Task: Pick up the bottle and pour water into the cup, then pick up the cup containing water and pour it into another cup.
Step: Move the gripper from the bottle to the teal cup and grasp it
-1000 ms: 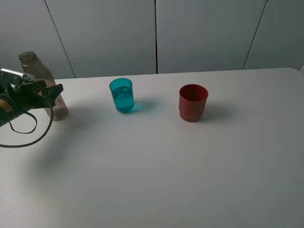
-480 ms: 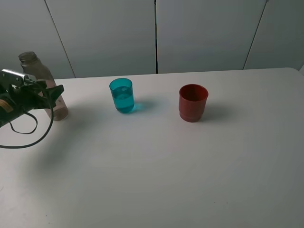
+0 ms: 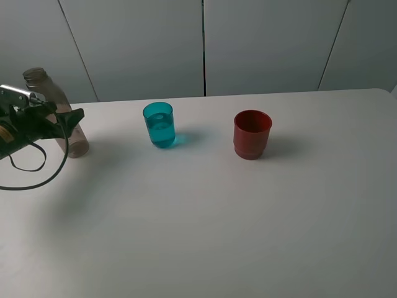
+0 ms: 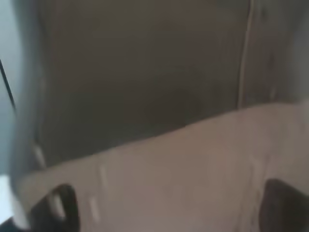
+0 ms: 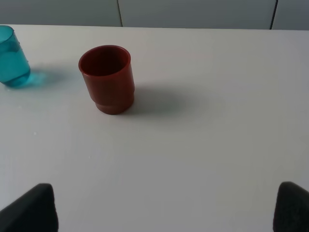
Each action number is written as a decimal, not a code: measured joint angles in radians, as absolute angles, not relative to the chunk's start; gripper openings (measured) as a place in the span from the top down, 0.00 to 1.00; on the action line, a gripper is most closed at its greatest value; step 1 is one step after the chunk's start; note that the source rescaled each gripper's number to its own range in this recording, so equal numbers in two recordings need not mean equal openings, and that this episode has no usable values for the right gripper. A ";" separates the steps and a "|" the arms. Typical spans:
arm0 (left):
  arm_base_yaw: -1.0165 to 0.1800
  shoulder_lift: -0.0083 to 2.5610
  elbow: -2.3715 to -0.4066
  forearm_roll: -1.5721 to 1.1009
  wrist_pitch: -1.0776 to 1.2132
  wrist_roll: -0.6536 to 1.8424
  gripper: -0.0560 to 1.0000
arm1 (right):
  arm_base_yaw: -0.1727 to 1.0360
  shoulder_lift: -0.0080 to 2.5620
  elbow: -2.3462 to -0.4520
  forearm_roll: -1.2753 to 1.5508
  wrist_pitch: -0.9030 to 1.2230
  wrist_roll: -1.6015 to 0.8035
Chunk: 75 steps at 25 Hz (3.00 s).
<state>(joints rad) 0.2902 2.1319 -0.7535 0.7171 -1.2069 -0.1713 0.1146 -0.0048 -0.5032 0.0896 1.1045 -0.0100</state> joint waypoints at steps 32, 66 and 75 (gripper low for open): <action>-0.155 1.694 -0.715 0.661 -0.966 -0.385 0.05 | 0.115 -0.005 -0.503 0.090 1.104 -0.010; -0.170 2.320 -0.877 0.623 -1.206 -0.162 0.05 | 0.115 -0.005 -0.503 0.090 1.104 -0.010; -0.201 2.374 -0.965 0.636 -1.206 -0.190 0.05 | 0.115 -0.005 -0.503 0.090 1.104 -0.010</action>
